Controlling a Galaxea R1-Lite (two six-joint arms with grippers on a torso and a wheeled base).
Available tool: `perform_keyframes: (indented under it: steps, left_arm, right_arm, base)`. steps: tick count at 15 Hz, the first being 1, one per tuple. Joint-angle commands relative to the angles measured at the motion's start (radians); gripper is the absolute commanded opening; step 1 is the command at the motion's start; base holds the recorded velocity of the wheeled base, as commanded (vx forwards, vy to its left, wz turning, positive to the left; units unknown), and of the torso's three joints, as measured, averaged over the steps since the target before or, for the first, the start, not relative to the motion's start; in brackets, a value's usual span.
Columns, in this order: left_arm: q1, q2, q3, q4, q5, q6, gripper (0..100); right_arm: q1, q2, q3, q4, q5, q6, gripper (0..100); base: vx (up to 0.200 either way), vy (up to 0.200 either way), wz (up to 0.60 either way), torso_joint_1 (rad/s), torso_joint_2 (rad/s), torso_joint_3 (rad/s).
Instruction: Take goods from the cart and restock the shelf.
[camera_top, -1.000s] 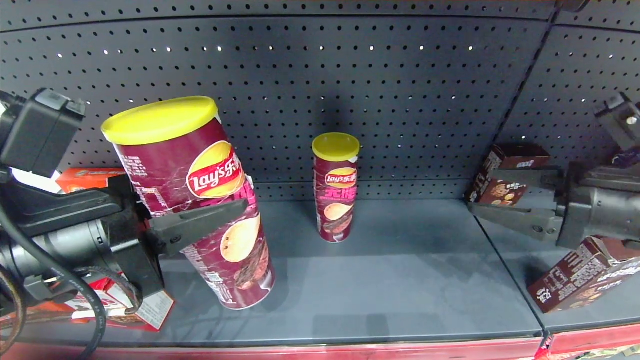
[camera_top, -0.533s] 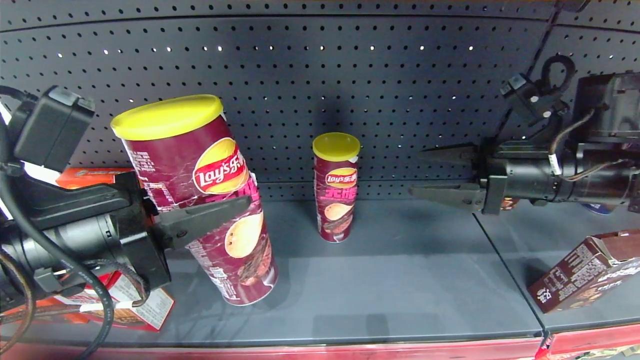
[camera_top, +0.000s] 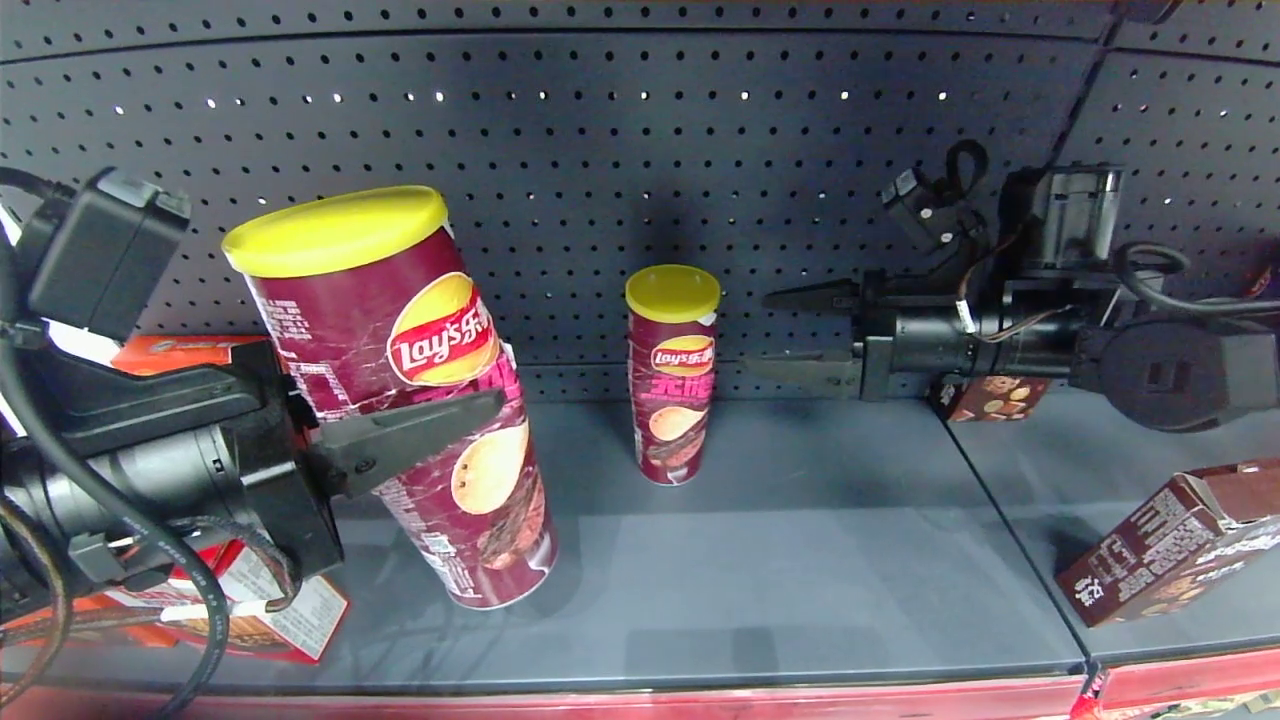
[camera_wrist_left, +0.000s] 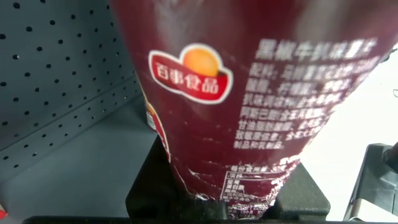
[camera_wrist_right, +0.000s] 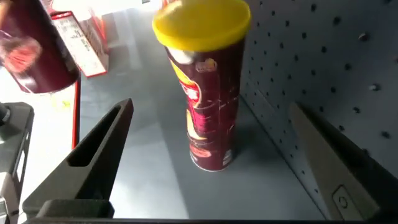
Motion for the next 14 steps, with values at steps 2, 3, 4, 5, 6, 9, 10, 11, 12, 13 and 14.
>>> perform_keyframes:
  steps: [2, 3, 4, 5, 6, 9, 10, 11, 12, 13, 14]
  left_arm:
    - [0.002, 0.001, 0.0, 0.0, 0.002, 0.0, 0]
    - [0.002, 0.001, 0.0, 0.0, 0.002, 0.0, 0]
    - [0.004, 0.001, 0.0, 0.0, 0.002, 0.0, 0]
    - [0.004, 0.001, 0.0, 0.0, 0.003, 0.0, 0]
    - [0.004, 0.001, 0.0, 0.0, 0.003, -0.002, 0]
    - [0.004, 0.001, 0.0, 0.0, 0.003, -0.002, 0]
    - [0.005, 0.001, 0.0, 0.0, 0.003, -0.002, 0]
    - [0.005, 0.001, 0.0, 0.0, 0.003, -0.002, 0]
    - [0.011, 0.002, 0.002, 0.0, 0.003, -0.002, 0]
    - [0.013, 0.002, 0.002, 0.0, 0.003, -0.002, 0]
    - [0.013, 0.002, 0.0, -0.002, 0.003, -0.002, 0]
  right_arm:
    - [0.004, 0.09, -0.028, -0.035, 0.016, 0.001, 100]
    - [0.002, 0.116, -0.028, -0.061, 0.016, 0.001, 100]
    - [0.004, 0.133, -0.028, -0.068, 0.017, 0.001, 100]
    - [0.008, 0.147, -0.029, -0.075, 0.017, 0.001, 100]
    - [0.017, 0.163, -0.038, -0.078, 0.017, 0.001, 100]
    - [0.031, 0.219, -0.07, -0.111, 0.017, 0.0, 100]
    - [0.039, 0.231, -0.08, -0.119, 0.019, 0.0, 100]
    - [0.047, 0.24, -0.084, -0.121, 0.025, 0.0, 100]
    - [0.054, 0.249, -0.087, -0.122, 0.03, 0.0, 100]
    - [0.06, 0.257, -0.09, -0.122, 0.03, 0.0, 100]
    - [0.062, 0.269, -0.101, -0.122, 0.031, 0.0, 100]
  base:
    - [0.0, 0.0, 0.0, 0.0, 0.0, 0.0]
    - [0.0, 0.0, 0.0, 0.0, 0.0, 0.0]
    - [0.0, 0.0, 0.0, 0.0, 0.0, 0.0]
    - [0.0, 0.0, 0.0, 0.0, 0.0, 0.0]
    - [0.0, 0.0, 0.0, 0.0, 0.0, 0.0]
    - [0.0, 0.0, 0.0, 0.0, 0.0, 0.0]
    - [0.0, 0.0, 0.0, 0.0, 0.0, 0.0]
    - [0.0, 0.0, 0.0, 0.0, 0.0, 0.0]
    - [0.0, 0.0, 0.0, 0.0, 0.0, 0.0]
    - [0.0, 0.0, 0.0, 0.0, 0.0, 0.0]
    - [0.0, 0.0, 0.0, 0.0, 0.0, 0.0]
